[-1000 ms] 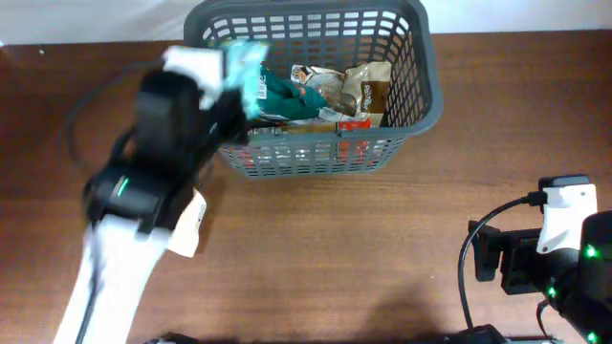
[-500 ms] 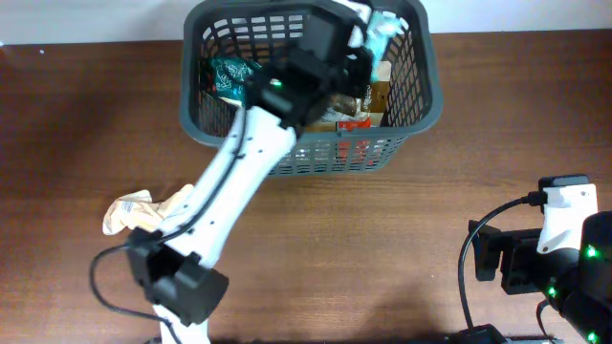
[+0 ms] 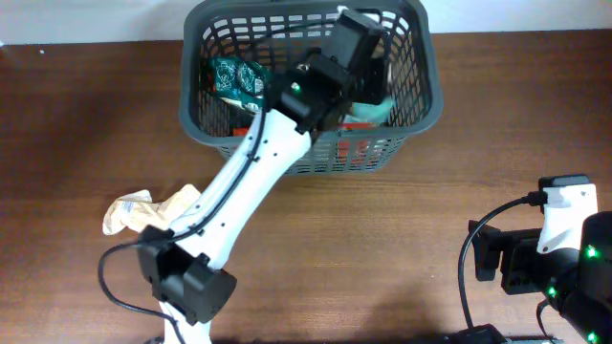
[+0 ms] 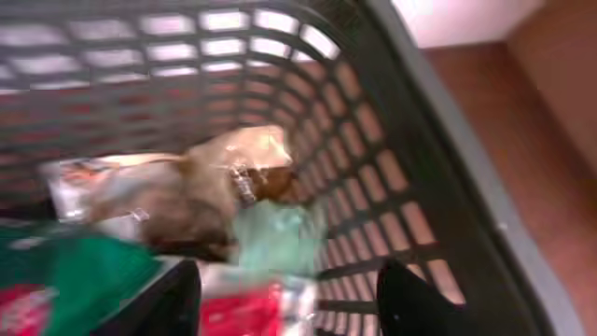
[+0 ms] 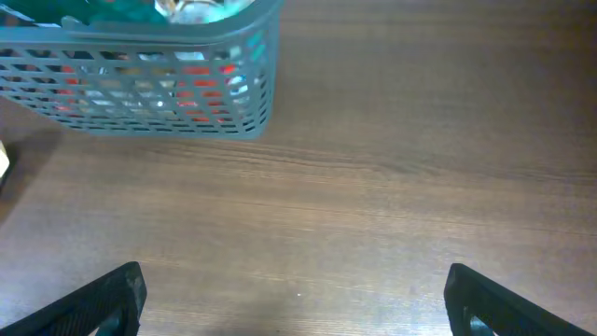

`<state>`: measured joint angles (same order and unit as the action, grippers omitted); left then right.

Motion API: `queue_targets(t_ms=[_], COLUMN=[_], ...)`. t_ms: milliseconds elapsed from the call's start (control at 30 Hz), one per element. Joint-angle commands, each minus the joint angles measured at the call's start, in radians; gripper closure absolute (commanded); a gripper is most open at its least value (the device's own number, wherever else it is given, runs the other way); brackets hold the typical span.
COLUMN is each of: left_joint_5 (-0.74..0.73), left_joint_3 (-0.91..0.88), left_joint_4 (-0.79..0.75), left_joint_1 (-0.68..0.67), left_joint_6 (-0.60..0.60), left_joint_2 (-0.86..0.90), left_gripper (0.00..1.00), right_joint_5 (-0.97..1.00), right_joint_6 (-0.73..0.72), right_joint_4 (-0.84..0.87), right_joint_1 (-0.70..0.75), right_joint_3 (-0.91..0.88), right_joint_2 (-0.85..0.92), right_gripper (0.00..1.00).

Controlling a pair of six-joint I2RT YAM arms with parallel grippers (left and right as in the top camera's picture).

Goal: Pack container
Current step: 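Carry the mint-green packet into the basket and release it, then move the left gripper to the beige paper bag and grasp it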

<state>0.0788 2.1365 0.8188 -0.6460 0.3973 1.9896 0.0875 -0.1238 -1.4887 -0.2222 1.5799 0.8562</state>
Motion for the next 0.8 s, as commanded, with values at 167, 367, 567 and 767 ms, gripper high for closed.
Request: queue_targets(t_ms=[167, 367, 567, 767], left_joint_5=[0.378, 0.401, 0.419, 0.361], left_joint_3=[0.088, 0.088, -0.008, -0.449], left_joint_4=[0.389, 0.671, 0.763, 0.648], left_joint_1=[0.124, 0.325, 0.455, 0.469], left_joint_6=[0.283, 0.400, 0.430, 0.492], left_joint_2=[-0.354, -0.542, -0.726, -0.965], left_gripper=[0.44, 0.44, 0.40, 0.28], right_joint_5=[-0.002, -0.002, -0.002, -0.002], right_joint_6=[0.000, 0.000, 0.000, 0.000], right_joint_4=[0.002, 0.002, 0.002, 0.002], right_joint_1=[0.005, 0.005, 0.005, 0.005], right_joint_3=[0.000, 0.000, 0.000, 0.000], right_joint_2=[0.000, 0.000, 0.000, 0.000], right_gripper=[0.01, 0.01, 0.01, 0.01])
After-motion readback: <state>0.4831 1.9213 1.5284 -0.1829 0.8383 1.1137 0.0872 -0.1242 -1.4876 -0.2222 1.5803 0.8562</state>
